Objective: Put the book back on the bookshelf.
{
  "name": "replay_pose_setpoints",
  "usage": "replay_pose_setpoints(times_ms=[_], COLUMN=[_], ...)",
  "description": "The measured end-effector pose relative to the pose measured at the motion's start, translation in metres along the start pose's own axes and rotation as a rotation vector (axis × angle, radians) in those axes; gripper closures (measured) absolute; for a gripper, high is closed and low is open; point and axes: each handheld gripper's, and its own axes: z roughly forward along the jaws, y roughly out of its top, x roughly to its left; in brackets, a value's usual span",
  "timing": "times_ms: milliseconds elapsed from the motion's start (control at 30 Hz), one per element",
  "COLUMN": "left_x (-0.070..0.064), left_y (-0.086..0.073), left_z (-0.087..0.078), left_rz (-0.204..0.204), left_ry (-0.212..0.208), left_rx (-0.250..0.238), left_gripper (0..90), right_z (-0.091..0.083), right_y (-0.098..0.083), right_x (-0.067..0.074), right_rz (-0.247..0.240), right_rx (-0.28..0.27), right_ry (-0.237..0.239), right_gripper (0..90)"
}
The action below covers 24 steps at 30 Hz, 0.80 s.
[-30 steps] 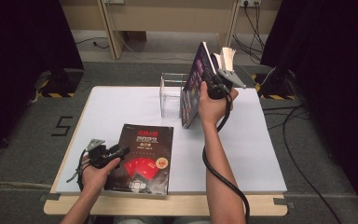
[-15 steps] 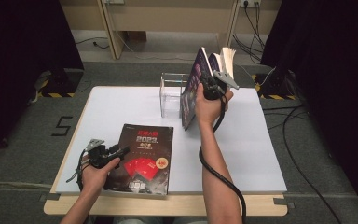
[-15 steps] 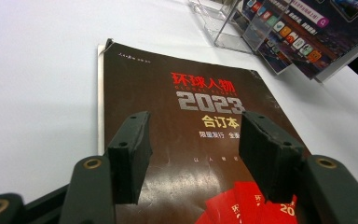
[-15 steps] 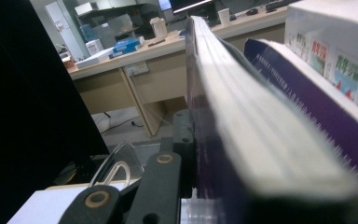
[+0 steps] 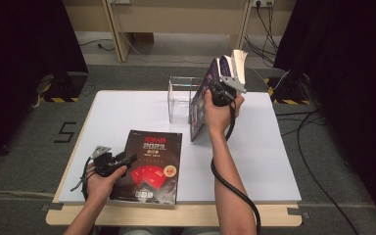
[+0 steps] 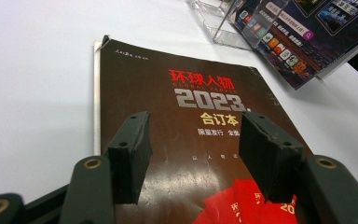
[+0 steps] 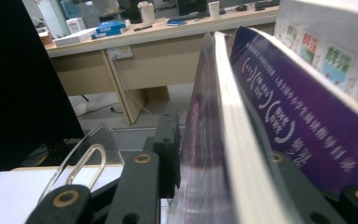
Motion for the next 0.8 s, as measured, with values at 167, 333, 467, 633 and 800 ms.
replay_pose_setpoints(times_ms=[167,333,467,633,800], left_x=[0.000,-0.001,0.000,-0.001,-0.001], left_y=[0.000,0.000,0.000,0.000,0.000], left_z=[0.000,0.000,0.000,-0.001,-0.001], left_rz=[0.002,0.004,0.003,0.006,0.007], left_ry=[0.001,0.001,0.001,0.001,0.001], left_rx=[-0.001,0.002,0.001,0.003,0.000], left_gripper=[42.9,42.9,42.9,42.9,43.0], right_z=[-0.008,-0.017,-0.026,-0.039,-0.051], right_y=[0.001,-0.004,-0.007,-0.012,-0.015], right_x=[-0.001,-0.004,-0.007,-0.011,-0.016], right_rz=[-0.025,-0.045,-0.044,-0.018,0.016], right_rx=[0.006,0.010,0.013,0.020,0.023], right_ry=[0.001,0.003,0.002,0.008,0.012], right_gripper=[64.1,59.3,55.7,57.9,62.8])
